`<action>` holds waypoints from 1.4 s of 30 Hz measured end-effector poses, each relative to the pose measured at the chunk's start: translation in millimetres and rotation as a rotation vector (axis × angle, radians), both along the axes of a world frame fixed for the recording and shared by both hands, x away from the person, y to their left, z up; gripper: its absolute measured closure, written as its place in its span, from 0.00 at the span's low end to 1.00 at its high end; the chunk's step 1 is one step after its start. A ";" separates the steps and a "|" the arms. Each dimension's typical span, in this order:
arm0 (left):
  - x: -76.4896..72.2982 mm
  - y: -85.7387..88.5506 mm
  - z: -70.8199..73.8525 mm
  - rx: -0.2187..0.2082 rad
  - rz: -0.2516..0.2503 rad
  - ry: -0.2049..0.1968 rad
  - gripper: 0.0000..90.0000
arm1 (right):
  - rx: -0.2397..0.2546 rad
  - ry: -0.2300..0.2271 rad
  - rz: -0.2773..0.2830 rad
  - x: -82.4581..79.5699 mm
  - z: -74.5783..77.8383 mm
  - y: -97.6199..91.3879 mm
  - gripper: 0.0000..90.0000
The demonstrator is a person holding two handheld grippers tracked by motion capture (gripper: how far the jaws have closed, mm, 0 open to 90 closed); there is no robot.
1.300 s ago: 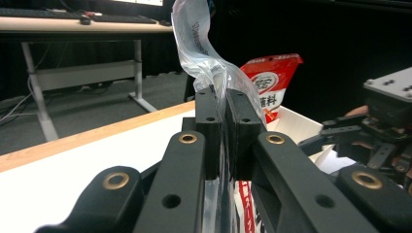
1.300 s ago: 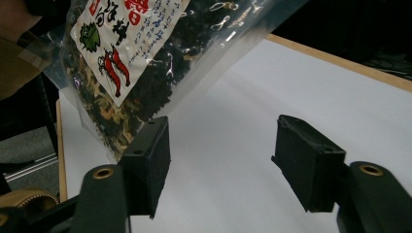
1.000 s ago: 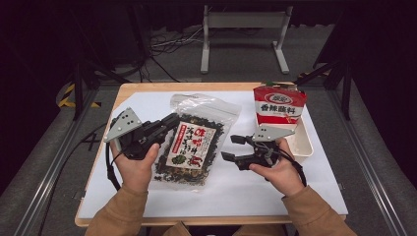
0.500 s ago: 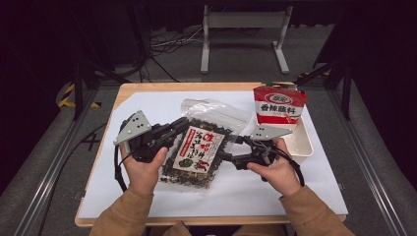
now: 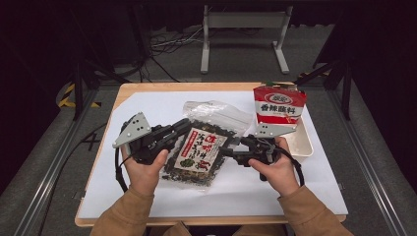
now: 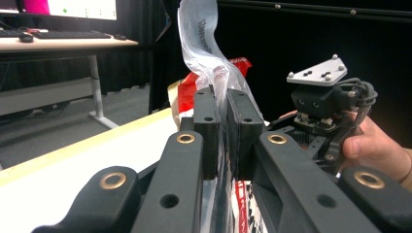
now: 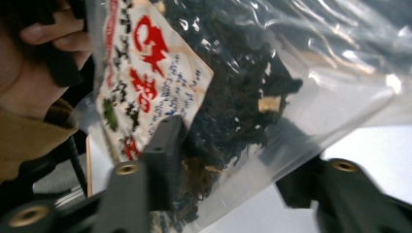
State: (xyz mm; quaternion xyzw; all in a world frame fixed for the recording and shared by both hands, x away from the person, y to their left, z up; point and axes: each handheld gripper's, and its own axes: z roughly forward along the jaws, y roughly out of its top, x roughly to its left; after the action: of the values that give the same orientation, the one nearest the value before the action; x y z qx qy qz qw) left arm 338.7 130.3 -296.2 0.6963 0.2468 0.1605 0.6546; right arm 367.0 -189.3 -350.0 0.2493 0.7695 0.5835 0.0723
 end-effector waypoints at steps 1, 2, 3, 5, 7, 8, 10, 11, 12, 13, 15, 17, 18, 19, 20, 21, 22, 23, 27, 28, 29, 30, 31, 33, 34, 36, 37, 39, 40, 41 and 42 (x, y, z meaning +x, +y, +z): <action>0.1 0.2 0.0 0.001 0.005 -0.004 0.93 | -0.005 -0.003 0.015 -0.2 0.6 -1.2 0.69; 0.2 1.0 0.2 0.002 0.014 -0.013 0.93 | -0.007 0.000 0.026 -0.3 1.0 -2.0 0.73; 0.2 1.9 0.5 0.002 0.014 -0.010 0.93 | -0.011 0.004 0.047 -0.5 1.6 -2.9 0.77; 0.5 3.0 0.4 -0.001 0.018 -0.008 0.93 | -0.014 -0.001 0.071 -1.1 2.9 -3.9 0.80; 1.1 3.5 0.3 0.001 0.020 -0.011 0.93 | -0.019 -0.002 0.083 -1.5 4.4 -4.5 0.82; 1.1 3.6 0.3 0.000 0.020 -0.011 0.93 | -0.019 -0.003 0.086 -1.5 5.0 -5.2 0.82; 1.2 3.7 0.3 0.002 0.021 -0.011 0.92 | -0.019 -0.004 0.088 -1.8 5.6 -5.9 0.83; 1.4 3.9 0.1 0.003 0.021 -0.012 0.92 | -0.021 -0.006 0.090 -2.0 6.4 -6.6 0.83; 1.6 4.0 -0.1 0.002 0.020 -0.008 0.92 | -0.024 -0.009 0.094 -2.3 7.5 -7.6 0.84; 1.9 4.4 -0.2 0.003 0.022 -0.006 0.91 | -0.024 -0.007 0.095 -2.7 8.3 -8.3 0.85; 2.5 4.5 -0.1 -0.001 0.027 -0.001 0.90 | -0.022 -0.006 0.099 -3.1 9.1 -9.1 0.85; 3.2 5.2 0.0 -0.005 0.027 0.002 0.89 | -0.017 -0.001 0.103 -3.8 10.3 -9.9 0.86; 3.4 5.7 -0.1 -0.006 0.027 0.004 0.88 | -0.014 0.002 0.107 -3.9 11.1 -10.3 0.87; 4.0 6.2 -0.2 -0.007 0.029 0.005 0.87 | -0.012 0.003 0.107 -4.5 12.0 -10.8 0.87; 4.3 6.6 -0.4 -0.006 0.030 0.009 0.86 | -0.012 0.001 0.107 -5.0 13.1 -11.3 0.87; 4.6 6.8 -0.9 -0.007 0.029 0.020 0.85 | -0.014 0.003 0.106 -5.6 14.1 -11.8 0.87; 5.1 6.9 -1.3 -0.006 0.028 0.025 0.85 | -0.020 0.007 0.098 -7.0 16.2 -12.6 0.88; 5.3 6.9 -2.4 -0.007 0.029 0.031 0.84 | -0.024 0.010 0.093 -8.1 17.5 -13.3 0.88; 6.2 7.9 -4.1 0.002 0.022 0.044 0.80 | -0.052 0.016 0.077 -12.4 25.1 -17.4 0.88; 6.5 8.1 -4.8 0.001 0.022 0.046 0.79 | -0.059 0.014 0.075 -13.2 27.0 -18.6 0.88; 6.5 8.4 -5.2 0.001 0.022 0.047 0.77 | -0.067 0.015 0.076 -14.0 29.2 -20.1 0.88; 6.3 9.1 -5.5 0.001 0.021 0.053 0.76 | -0.075 0.014 0.074 -14.4 30.4 -21.0 0.88; 6.3 9.6 -5.6 0.003 0.021 0.053 0.74 | -0.085 0.010 0.073 -15.0 32.3 -22.4 0.88; 6.1 10.8 -5.5 0.002 0.027 0.050 0.72 | -0.098 0.005 0.071 -15.6 34.9 -24.7 0.88; 5.7 11.1 -5.5 0.000 0.029 0.051 0.70 | -0.103 0.002 0.066 -16.0 36.7 -26.8 0.89; 5.9 12.7 -5.4 0.003 0.025 0.052 0.69 | -0.109 0.002 0.056 -16.4 39.9 -30.7 0.89; 5.6 13.2 -5.5 0.003 0.027 0.056 0.68 | -0.116 -0.005 0.047 -16.7 41.6 -33.0 0.89; 5.8 14.4 -5.9 0.011 0.030 0.055 0.66 | -0.135 -0.011 0.032 -16.9 45.4 -38.1 0.89; 6.3 15.5 -6.5 0.020 0.032 0.058 0.65 | -0.143 -0.013 0.026 -17.3 47.1 -40.1 0.89; 6.5 16.1 -7.0 0.023 0.032 0.066 0.64 | -0.153 -0.019 0.018 -17.8 49.6 -43.1 0.89; 7.3 16.9 -7.9 0.026 0.032 0.073 0.62 | -0.162 -0.021 0.012 -18.3 51.4 -45.0 0.89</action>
State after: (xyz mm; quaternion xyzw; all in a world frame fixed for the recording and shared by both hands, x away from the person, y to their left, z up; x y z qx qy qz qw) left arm 346.0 147.2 -304.0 0.7062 0.2792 0.1488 0.6333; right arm 348.8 -234.2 -298.7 0.2317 0.8150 0.5222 0.0969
